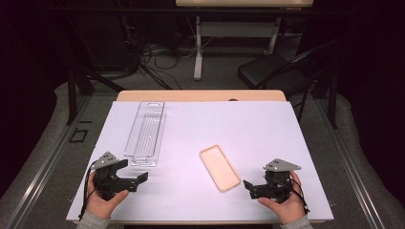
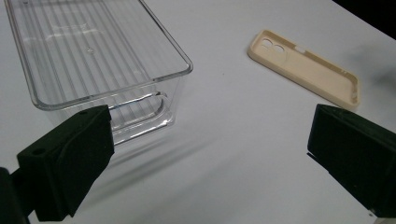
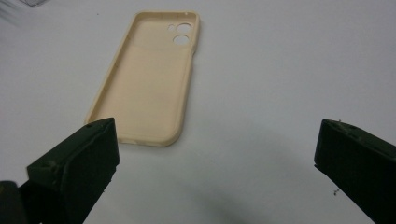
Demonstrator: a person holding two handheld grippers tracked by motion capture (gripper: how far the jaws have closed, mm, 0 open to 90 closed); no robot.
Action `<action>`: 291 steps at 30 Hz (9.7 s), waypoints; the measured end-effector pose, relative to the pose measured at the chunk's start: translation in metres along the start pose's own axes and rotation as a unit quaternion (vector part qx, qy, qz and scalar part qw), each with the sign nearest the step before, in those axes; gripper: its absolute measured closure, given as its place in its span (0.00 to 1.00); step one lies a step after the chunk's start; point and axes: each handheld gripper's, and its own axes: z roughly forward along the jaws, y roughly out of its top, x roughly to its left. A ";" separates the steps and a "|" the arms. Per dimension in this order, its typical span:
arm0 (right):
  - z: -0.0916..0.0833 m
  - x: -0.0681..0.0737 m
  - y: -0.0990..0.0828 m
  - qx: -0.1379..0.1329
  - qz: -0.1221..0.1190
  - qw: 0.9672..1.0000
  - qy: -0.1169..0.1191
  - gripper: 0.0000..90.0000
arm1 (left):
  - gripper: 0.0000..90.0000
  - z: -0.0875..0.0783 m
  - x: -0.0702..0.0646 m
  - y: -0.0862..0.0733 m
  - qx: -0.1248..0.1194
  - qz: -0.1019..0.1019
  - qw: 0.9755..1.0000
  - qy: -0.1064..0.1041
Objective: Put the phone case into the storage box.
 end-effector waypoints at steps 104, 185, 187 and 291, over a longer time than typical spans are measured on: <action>0.083 0.032 0.114 0.221 -0.017 0.973 0.061 0.59 | 0.17 0.042 0.008 0.102 0.028 0.024 0.999 0.000; 0.121 0.015 0.094 0.364 0.058 0.930 0.001 0.95 | 0.17 0.047 0.010 0.099 0.037 0.023 0.999 0.008; 0.121 0.014 0.094 0.366 0.058 0.929 0.001 0.95 | 0.17 0.047 0.010 0.099 0.037 0.022 0.999 0.008; 0.079 0.022 0.104 0.092 0.097 0.991 0.027 0.96 | 0.17 0.079 -0.025 0.088 0.051 0.043 0.998 -0.010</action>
